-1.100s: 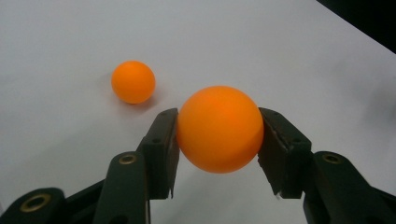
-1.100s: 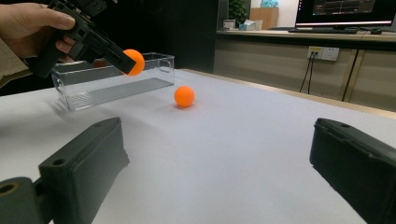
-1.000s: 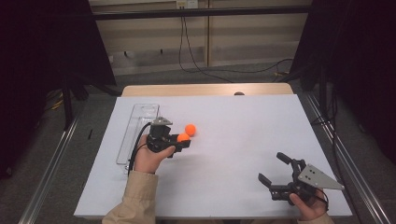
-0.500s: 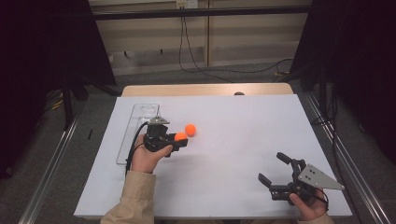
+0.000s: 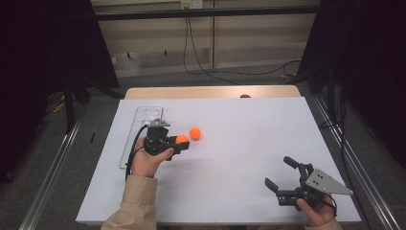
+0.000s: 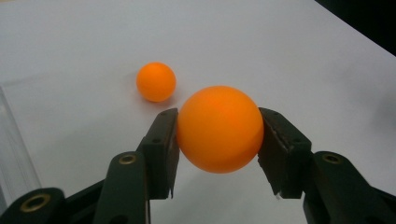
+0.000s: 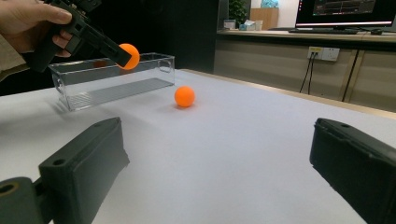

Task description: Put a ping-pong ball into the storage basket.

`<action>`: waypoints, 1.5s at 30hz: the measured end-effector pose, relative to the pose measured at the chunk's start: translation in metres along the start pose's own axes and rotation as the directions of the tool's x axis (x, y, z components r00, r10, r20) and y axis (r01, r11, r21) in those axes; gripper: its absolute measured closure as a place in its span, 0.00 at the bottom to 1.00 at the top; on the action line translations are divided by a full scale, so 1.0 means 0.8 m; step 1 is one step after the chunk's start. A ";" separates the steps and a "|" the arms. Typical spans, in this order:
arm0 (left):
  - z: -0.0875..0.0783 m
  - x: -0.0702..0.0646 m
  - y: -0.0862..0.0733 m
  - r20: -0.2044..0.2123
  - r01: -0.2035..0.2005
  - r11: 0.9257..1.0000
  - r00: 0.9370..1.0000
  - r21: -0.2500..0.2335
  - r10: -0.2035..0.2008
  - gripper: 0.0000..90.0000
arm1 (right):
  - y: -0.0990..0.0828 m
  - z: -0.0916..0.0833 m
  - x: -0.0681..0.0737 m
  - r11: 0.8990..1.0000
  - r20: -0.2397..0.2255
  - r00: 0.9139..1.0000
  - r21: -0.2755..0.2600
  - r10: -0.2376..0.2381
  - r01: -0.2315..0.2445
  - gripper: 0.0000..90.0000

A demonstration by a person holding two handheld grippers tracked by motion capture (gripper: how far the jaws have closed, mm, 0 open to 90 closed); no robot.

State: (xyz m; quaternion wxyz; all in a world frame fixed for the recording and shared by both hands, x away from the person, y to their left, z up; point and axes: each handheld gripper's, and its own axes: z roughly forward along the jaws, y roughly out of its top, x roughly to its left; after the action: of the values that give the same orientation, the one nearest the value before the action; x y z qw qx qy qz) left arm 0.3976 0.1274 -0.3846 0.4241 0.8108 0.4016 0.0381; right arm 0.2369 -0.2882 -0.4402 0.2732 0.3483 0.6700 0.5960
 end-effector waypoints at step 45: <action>-0.017 0.014 -0.002 -0.033 0.019 1.000 0.999 -0.015 -0.019 0.57 | 0.000 0.000 0.000 1.000 -0.001 1.000 -0.001 -0.003 0.003 0.03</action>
State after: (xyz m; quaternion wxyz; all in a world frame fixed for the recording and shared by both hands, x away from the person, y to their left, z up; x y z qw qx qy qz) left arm 0.3990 0.1446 -0.3801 0.4235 0.8031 0.4161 0.0505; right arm 0.2369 -0.2881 -0.4401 0.2736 0.3470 0.6704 0.5960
